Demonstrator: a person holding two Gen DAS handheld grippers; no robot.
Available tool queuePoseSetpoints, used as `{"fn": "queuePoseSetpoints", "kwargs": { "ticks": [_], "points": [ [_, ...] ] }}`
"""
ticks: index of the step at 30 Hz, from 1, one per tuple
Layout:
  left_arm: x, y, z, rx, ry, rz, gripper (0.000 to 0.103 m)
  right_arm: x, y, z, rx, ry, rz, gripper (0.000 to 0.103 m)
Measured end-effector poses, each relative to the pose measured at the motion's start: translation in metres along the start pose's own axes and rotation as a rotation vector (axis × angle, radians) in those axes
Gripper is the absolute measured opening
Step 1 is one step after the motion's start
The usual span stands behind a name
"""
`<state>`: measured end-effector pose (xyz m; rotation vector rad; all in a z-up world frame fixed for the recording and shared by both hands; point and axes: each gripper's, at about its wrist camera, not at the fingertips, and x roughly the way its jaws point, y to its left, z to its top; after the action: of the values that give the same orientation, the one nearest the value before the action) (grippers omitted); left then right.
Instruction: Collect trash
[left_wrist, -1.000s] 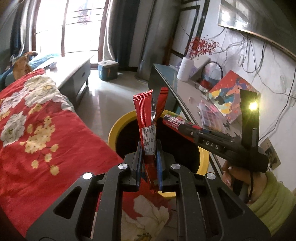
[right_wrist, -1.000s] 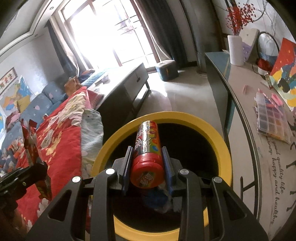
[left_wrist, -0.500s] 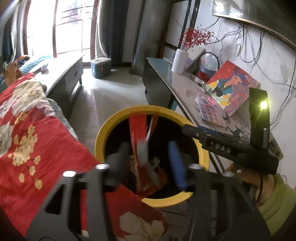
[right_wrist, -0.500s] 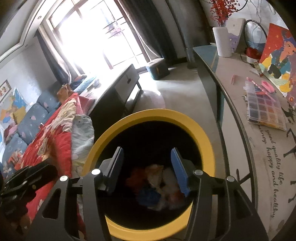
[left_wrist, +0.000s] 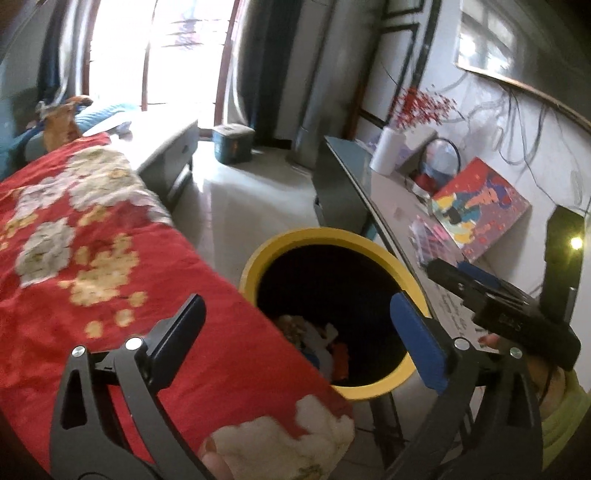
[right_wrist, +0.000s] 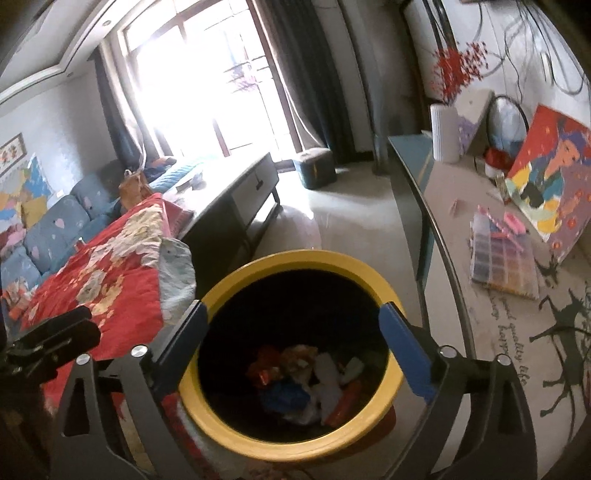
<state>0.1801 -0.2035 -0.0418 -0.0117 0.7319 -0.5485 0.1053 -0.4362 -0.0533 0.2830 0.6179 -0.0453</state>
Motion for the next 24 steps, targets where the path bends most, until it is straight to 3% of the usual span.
{"fn": "queuePoseSetpoints", "kwargs": {
  "ticks": [9,24],
  "points": [
    [-0.048,0.028,-0.013,-0.042,-0.077,0.098,0.092,-0.022,0.050,-0.008,-0.083,-0.059,0.035,0.096],
    [-0.125,0.065,-0.055,-0.069,-0.224,0.268,0.092,-0.071,0.109,-0.039,-0.187,-0.304,0.068,0.096]
  ]
}}
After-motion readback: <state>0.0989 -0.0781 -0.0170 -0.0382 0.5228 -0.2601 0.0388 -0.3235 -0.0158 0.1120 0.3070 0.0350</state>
